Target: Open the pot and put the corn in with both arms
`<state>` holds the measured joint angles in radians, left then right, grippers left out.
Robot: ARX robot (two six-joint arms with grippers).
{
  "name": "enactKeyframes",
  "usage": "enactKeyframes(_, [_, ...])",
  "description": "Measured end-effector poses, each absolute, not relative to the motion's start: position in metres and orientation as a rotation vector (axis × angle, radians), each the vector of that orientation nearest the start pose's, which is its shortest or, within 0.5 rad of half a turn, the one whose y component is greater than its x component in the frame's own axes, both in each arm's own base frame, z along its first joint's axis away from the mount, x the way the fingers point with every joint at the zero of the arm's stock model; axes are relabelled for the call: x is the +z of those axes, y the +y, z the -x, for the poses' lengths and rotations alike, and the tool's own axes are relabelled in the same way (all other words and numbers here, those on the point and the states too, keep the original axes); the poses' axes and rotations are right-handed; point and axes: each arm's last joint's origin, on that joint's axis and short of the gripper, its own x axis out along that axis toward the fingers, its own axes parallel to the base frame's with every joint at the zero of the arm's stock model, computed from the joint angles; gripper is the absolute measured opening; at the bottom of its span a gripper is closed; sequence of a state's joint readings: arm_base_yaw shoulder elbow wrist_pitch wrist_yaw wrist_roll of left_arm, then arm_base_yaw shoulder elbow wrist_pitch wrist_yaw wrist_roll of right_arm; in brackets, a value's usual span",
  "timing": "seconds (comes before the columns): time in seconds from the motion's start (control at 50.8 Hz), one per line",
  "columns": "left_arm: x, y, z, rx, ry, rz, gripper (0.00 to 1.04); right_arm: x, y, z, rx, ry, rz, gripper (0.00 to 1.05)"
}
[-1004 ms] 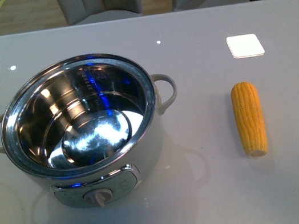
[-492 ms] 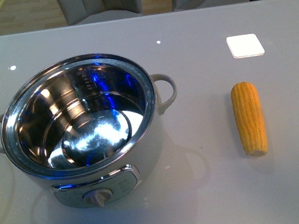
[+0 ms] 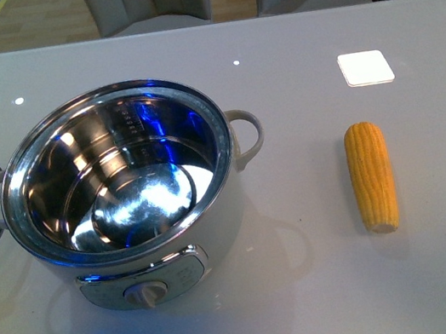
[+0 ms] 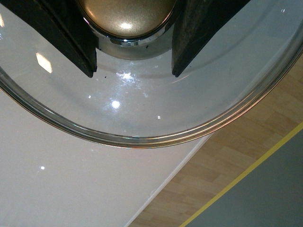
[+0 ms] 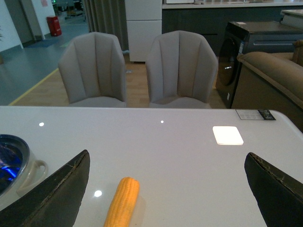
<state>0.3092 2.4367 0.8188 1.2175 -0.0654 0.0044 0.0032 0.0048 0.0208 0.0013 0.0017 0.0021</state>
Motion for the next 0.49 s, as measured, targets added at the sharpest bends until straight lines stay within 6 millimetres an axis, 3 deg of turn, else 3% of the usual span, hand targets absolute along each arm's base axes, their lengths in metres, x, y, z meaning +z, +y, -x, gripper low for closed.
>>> enactKeyframes(0.492, [-0.042,0.11,-0.345,0.302,0.462,0.071,0.42,0.17,0.0,-0.097,0.001,-0.017,-0.002,0.96])
